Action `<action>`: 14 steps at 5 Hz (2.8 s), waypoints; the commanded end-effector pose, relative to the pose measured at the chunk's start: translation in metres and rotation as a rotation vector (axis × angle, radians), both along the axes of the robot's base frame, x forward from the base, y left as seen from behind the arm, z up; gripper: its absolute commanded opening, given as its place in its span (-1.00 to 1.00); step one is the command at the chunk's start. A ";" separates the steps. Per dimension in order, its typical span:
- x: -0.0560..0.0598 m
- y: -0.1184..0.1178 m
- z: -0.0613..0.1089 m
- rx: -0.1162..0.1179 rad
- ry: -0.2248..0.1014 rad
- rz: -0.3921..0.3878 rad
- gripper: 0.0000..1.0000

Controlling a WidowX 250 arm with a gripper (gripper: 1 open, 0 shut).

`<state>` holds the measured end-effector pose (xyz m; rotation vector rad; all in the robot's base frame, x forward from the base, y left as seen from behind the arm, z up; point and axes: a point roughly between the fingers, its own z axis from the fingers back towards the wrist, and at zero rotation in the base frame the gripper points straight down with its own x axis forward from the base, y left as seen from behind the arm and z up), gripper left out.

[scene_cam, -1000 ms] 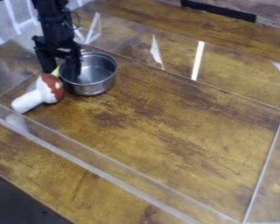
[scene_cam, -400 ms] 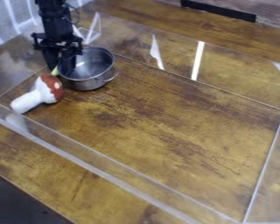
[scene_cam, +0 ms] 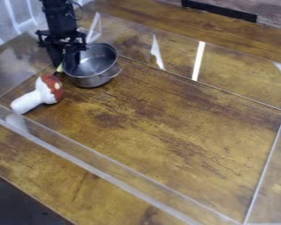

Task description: Move the green spoon to the right

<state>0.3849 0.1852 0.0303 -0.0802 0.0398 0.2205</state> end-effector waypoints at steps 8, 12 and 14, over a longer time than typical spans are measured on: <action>0.011 -0.046 0.085 -0.067 -0.041 -0.065 -1.00; -0.011 -0.124 0.108 -0.101 -0.062 -0.158 -1.00; -0.017 -0.175 0.096 -0.099 -0.051 -0.198 -1.00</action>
